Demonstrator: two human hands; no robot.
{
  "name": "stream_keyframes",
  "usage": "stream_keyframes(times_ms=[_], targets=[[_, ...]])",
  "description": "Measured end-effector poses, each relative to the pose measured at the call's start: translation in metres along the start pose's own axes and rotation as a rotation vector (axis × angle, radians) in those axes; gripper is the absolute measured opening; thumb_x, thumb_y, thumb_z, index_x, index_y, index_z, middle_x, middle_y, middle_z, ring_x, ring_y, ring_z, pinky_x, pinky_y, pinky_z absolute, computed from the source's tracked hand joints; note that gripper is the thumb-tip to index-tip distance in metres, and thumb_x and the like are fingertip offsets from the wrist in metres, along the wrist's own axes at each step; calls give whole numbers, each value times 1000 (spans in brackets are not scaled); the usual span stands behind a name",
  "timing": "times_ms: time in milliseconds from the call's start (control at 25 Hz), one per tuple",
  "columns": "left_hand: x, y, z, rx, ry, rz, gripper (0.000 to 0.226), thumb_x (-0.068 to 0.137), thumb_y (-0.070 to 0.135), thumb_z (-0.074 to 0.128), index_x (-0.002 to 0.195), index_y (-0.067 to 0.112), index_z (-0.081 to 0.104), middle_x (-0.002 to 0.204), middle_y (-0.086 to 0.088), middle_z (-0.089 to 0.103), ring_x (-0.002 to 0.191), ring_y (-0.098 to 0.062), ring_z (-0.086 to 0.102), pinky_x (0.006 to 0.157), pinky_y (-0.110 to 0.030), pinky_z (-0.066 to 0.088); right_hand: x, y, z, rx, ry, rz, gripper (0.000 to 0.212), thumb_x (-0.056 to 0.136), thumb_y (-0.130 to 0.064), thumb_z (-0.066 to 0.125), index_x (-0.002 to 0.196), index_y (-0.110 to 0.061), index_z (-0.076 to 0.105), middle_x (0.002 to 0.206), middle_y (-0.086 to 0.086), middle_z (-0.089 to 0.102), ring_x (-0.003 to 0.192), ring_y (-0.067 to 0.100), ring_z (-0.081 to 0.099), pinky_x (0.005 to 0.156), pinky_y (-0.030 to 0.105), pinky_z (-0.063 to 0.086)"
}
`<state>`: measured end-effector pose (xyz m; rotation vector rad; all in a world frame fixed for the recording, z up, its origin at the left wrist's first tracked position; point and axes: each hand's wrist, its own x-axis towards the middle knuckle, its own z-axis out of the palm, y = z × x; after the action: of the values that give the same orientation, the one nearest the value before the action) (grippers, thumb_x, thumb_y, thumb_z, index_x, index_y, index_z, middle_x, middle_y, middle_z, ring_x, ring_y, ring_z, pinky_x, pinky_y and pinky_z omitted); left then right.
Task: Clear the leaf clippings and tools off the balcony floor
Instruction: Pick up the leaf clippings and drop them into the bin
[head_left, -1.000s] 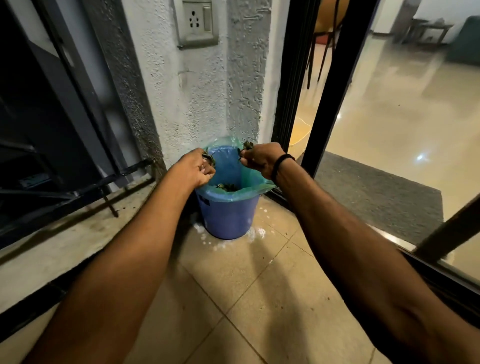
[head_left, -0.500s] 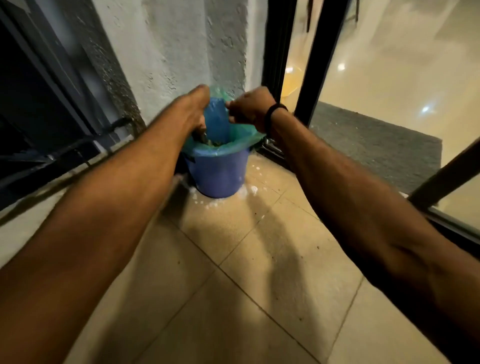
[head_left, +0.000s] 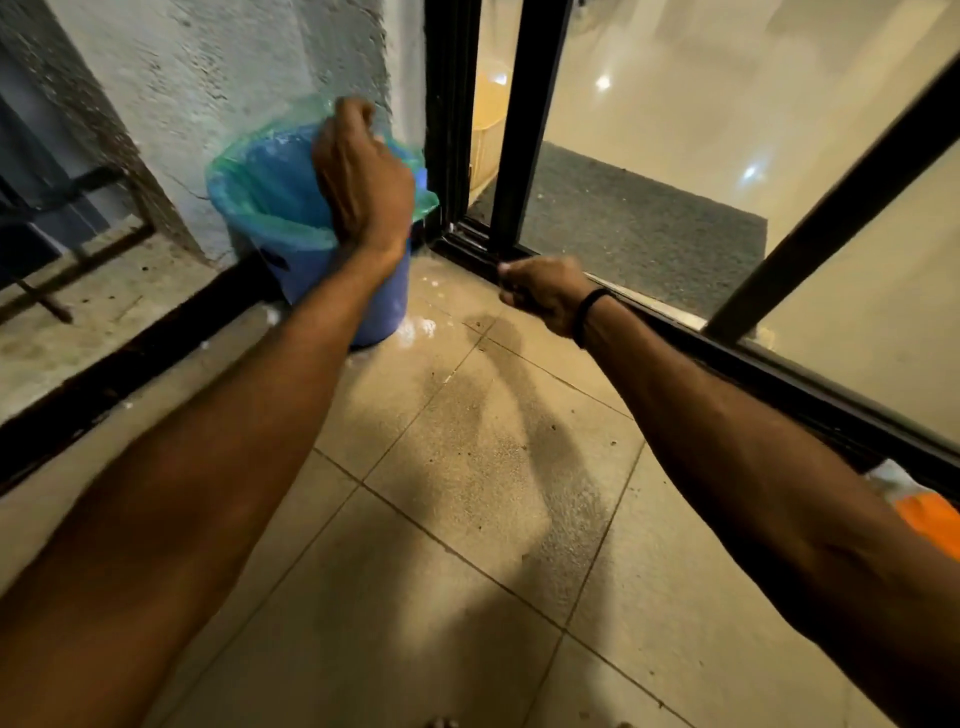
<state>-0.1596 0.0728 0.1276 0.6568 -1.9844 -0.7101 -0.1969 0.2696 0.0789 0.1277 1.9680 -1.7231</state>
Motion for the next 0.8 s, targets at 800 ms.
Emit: stream_keyframes(times_ms=[800], targets=[[-308,-56,77,-26,-904,27,15,93,10,63,105,7,71,117,-17,60,110,-29,53,92,-21,40,-41,222,-147,-914,346,-237,16,91,-21,66,103,-18,76,100,-1,71,93,11,59,81,22,46]])
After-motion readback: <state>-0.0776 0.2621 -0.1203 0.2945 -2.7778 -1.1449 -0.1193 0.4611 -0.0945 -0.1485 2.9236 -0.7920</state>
